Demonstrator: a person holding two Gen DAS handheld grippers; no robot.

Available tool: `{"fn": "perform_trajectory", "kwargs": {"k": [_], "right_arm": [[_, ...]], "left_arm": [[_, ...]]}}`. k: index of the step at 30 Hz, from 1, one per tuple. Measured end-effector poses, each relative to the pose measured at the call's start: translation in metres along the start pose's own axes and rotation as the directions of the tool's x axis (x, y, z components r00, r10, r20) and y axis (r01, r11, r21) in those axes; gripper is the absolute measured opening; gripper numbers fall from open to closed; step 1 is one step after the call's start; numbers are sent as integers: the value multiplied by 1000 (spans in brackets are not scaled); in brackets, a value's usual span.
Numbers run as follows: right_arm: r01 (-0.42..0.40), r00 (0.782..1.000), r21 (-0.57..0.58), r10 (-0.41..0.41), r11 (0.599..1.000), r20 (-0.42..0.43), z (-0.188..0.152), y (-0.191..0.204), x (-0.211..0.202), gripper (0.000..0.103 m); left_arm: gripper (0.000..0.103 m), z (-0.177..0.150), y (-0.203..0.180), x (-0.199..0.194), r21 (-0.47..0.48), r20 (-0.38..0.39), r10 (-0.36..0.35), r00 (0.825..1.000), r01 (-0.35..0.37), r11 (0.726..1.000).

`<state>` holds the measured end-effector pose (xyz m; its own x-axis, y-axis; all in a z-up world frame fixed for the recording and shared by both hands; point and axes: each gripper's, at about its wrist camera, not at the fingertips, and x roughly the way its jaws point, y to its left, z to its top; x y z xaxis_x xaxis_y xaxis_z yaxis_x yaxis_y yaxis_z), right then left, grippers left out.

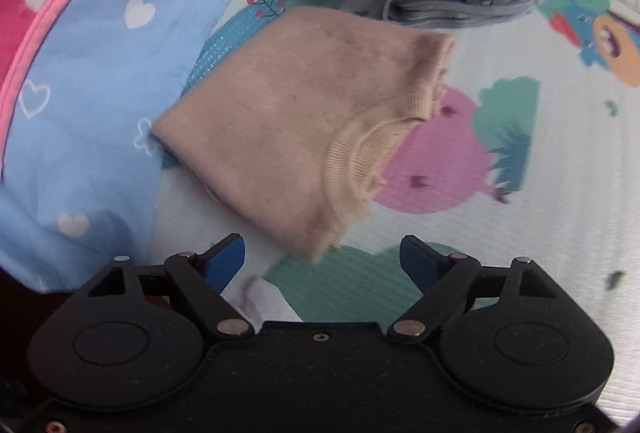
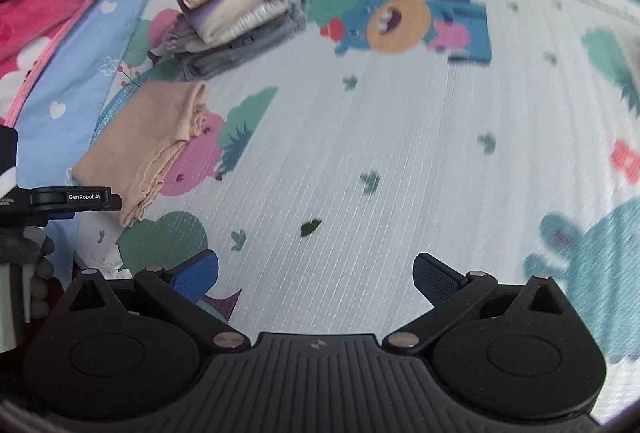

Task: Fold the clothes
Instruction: 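Move the left tool toward the beige sweater's collar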

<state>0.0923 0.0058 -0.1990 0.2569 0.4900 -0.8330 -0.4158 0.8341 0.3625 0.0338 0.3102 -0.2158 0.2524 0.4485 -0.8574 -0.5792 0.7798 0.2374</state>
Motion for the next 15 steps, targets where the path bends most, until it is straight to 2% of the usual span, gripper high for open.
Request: {"fn": "perform_trajectory", "kwargs": {"k": [1, 4, 6, 9, 15], "right_arm": [[1, 1000, 2, -1, 1000, -8, -2, -2, 5, 103], [5, 999, 19, -4, 1000, -35, -10, -10, 22, 103], [1, 998, 59, 2, 998, -58, -16, -19, 33, 103], [12, 996, 110, -3, 994, -84, -26, -33, 47, 103], [9, 995, 199, 11, 980, -97, -36, -54, 63, 103]], "left_arm": [[85, 0, 1, 5, 8, 9, 7, 1000, -7, 1000], [67, 0, 5, 20, 32, 38, 29, 999, -30, 999], [63, -1, 7, 30, 48, 57, 43, 997, -45, 998], [61, -1, 10, 44, 71, 85, 62, 994, -69, 995], [61, 6, 5, 58, 102, 48, 47, 998, -52, 993]]}}
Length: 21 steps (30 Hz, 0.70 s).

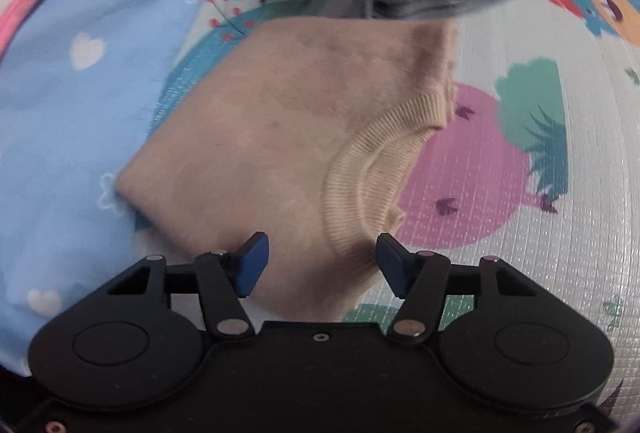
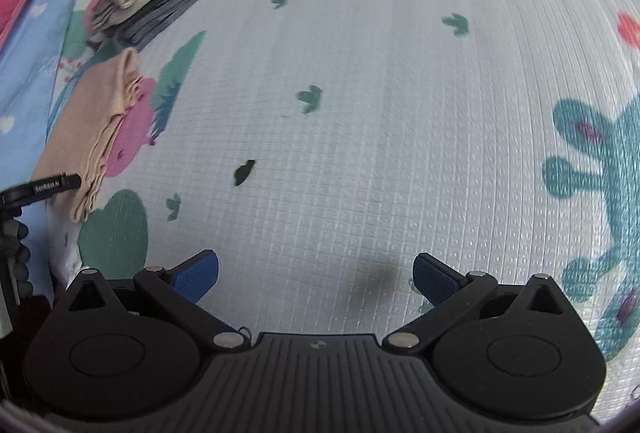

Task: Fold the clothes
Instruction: 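Move the left tool toward the beige sweater's collar, then close the left tool on the sweater collar and lift it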

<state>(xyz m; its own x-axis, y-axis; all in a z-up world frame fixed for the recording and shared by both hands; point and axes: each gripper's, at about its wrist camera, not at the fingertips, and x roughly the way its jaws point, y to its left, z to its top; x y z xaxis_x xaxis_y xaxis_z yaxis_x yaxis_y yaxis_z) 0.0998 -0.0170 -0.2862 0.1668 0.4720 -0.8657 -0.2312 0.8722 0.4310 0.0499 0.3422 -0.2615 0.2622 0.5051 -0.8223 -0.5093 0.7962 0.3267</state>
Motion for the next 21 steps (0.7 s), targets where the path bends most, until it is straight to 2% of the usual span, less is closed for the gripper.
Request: {"fn": "perform_trajectory", "kwargs": {"k": [7, 9, 11, 12, 13, 15, 18, 20, 21], "right_arm": [[-14, 1000, 24, 14, 1000, 0, -3, -11, 5, 103], [-14, 1000, 25, 14, 1000, -3, -3, -9, 4, 103], [-25, 1000, 29, 25, 999, 2, -3, -9, 1, 103], [-27, 1000, 27, 27, 999, 6, -2, -7, -1, 103], [-28, 1000, 25, 28, 999, 9, -1, -6, -3, 103], [-31, 999, 24, 31, 999, 21, 1, -2, -10, 103], [-40, 998, 22, 39, 999, 47, 5, 5, -24, 103], [-51, 996, 10, 50, 999, 70, 7, 12, -37, 103], [-56, 995, 1, 56, 998, 82, 7, 16, -44, 103]], "left_arm": [[61, 8, -6, 15, 34, -42, -21, 999, 23, 999], [51, 10, -8, 20, 44, -54, -27, 998, 30, 999], [20, 15, -8, 19, 34, -67, -36, 997, 38, 999], [14, 20, -7, 16, 19, -74, -41, 996, 43, 999], [7, 25, -3, 9, -6, -65, -51, 997, 51, 999], [6, 35, 4, -5, -57, -48, -71, 996, 68, 996], [5, 51, 20, -38, -153, 30, -122, 992, 126, 980], [5, 65, 29, -67, -204, 105, -168, 980, 187, 961], [4, 68, 28, -90, -190, 152, -197, 969, 224, 956]]}}
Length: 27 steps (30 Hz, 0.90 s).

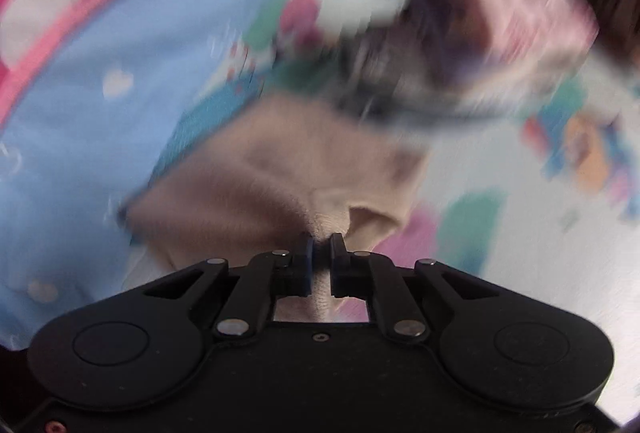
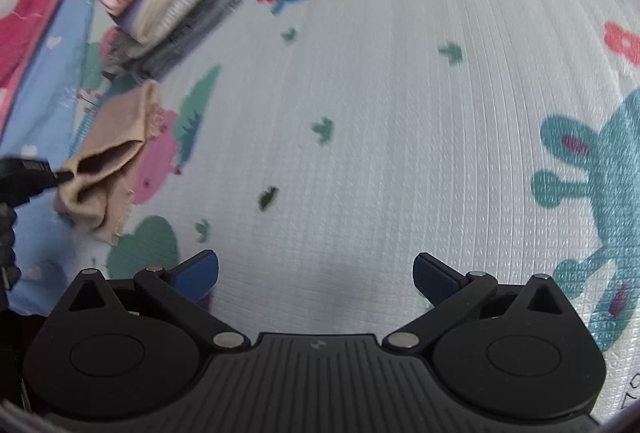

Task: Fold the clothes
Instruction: 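Close the left tool on the sweater collar and lift it, then grasp the sweater hem with the right tool while the left tool holds the collar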

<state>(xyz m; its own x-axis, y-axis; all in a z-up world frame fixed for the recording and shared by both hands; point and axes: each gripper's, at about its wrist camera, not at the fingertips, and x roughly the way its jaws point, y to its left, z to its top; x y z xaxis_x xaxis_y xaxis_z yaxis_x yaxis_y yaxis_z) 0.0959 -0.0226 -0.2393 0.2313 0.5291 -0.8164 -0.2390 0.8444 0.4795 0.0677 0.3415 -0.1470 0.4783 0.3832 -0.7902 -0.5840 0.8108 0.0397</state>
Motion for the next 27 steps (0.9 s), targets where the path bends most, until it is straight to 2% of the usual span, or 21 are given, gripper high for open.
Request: {"fn": "perform_trajectory", "kwargs": {"k": [3, 6, 9, 12, 15, 18, 20, 21, 23, 25, 26, 27], "right_arm": [[-16, 999, -32, 17, 999, 36, 3, 15, -24, 103], [-21, 996, -99, 29, 995, 80, 7, 30, -53, 103], [-2, 989, -193, 30, 981, 142, 17, 42, -89, 103], [29, 974, -276, 34, 961, 223, 37, 44, -134, 103], [95, 949, -360, 24, 928, 313, 60, 40, -188, 103], [215, 911, -453, -10, 865, 413, 81, 34, -249, 102], [313, 878, -533, -26, 786, 477, 86, 33, -288, 102], [368, 861, -581, -30, 726, 508, 85, 35, -304, 102], [472, 833, -681, -31, 560, 552, 75, 38, -322, 102], [516, 832, -760, -20, 395, 554, 61, 38, -328, 102], [514, 840, -790, -11, 333, 542, 54, 34, -327, 102], [502, 851, -808, -11, 309, 525, 51, 28, -326, 90]], "left_arm": [[4, 16, -19, -65, 33, 119, -118, 986, 115, 993], [4, 31, -38, -129, 80, 231, -236, 944, 223, 971], [4, 47, -57, -194, 139, 333, -350, 875, 322, 937], [4, 63, -77, -259, 207, 423, -458, 782, 408, 889], [4, 63, -98, -304, 326, 425, -560, 711, 457, 827], [4, 65, -121, -337, 451, 398, -640, 657, 467, 761], [4, 64, -138, -354, 525, 370, -689, 623, 472, 709], [4, 64, -146, -361, 562, 352, -715, 603, 475, 677], [4, 64, -156, -362, 601, 334, -750, 570, 484, 636], [4, 61, -169, -363, 621, 316, -784, 534, 509, 596], [4, 60, -176, -363, 630, 307, -800, 515, 520, 576], [4, 58, -183, -364, 639, 297, -816, 496, 531, 556]]}}
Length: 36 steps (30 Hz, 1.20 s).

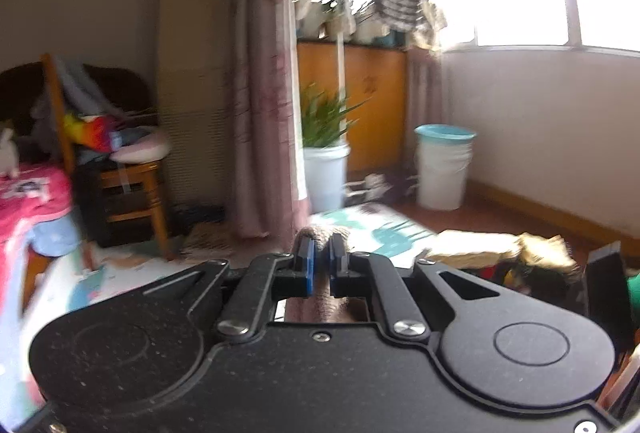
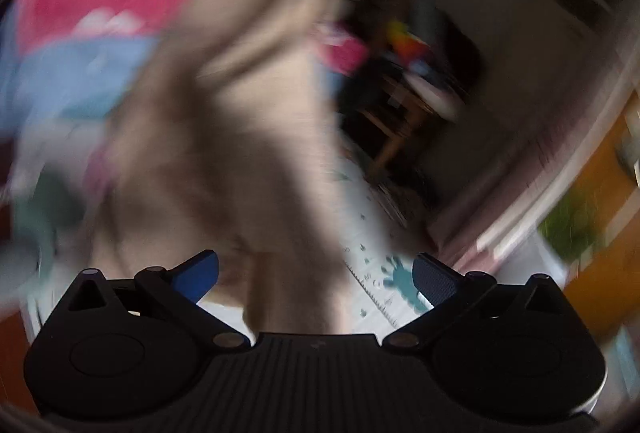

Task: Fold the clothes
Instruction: 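Grasp the sweater hem with the right tool while the left tool holds the collar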

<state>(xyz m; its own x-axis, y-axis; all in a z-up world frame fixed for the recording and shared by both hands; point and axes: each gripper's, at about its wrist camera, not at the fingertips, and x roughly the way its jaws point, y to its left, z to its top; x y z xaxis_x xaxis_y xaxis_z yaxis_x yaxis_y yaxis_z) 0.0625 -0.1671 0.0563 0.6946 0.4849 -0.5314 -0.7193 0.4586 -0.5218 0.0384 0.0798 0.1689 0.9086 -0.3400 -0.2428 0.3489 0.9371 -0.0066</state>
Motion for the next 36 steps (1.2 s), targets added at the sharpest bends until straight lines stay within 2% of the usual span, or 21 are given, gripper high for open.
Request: {"fn": "perform_trajectory", "kwargs": {"k": [1, 2, 3, 5, 7, 10, 14, 19, 23, 27, 36], "right_arm": [[-19, 1000, -16, 19, 1000, -9, -7, 0, 1, 48], [-40, 999, 14, 40, 999, -35, -15, -4, 5, 23], [-60, 997, 65, 64, 996, -51, -21, -13, 9, 7], [-86, 994, 154, 96, 984, -59, -31, -31, 14, 6], [-78, 994, 220, 92, 972, -54, -41, -50, 14, 6], [-36, 997, 256, 52, 966, -52, -50, -75, 2, 6], [10, 1000, 343, -1, 939, -27, -46, -110, -19, 6], [20, 1000, 348, -11, 937, -26, -51, -122, -26, 6], [16, 999, 334, -4, 943, -36, -54, -119, -29, 6], [14, 999, 306, 0, 952, -45, -43, -104, -36, 6], [-56, 998, 292, 65, 955, -22, -48, -107, -71, 6]], "left_arm": [[4, -2, -3, 6, -7, -6, -14, 1000, 14, 1000], [4, -3, -9, 12, 5, -18, -24, 1000, 24, 1000], [4, -5, -14, 18, 17, -29, -34, 999, 35, 999], [4, -10, -20, 21, 33, -46, -29, 999, 31, 999], [4, -12, -18, 23, 38, -64, -9, 998, 11, 999], [5, -14, -14, 28, 77, -87, 35, 996, -28, 997], [5, -16, -17, 34, 126, -100, 76, 992, -63, 990], [5, -17, -17, 33, 141, -108, 82, 991, -67, 988], [5, -18, -20, 32, 154, -115, 84, 990, -66, 986], [5, -18, -25, 31, 182, -124, 82, 989, -59, 982], [5, -24, -36, 17, 235, -177, 40, 983, 2, 972]]}}
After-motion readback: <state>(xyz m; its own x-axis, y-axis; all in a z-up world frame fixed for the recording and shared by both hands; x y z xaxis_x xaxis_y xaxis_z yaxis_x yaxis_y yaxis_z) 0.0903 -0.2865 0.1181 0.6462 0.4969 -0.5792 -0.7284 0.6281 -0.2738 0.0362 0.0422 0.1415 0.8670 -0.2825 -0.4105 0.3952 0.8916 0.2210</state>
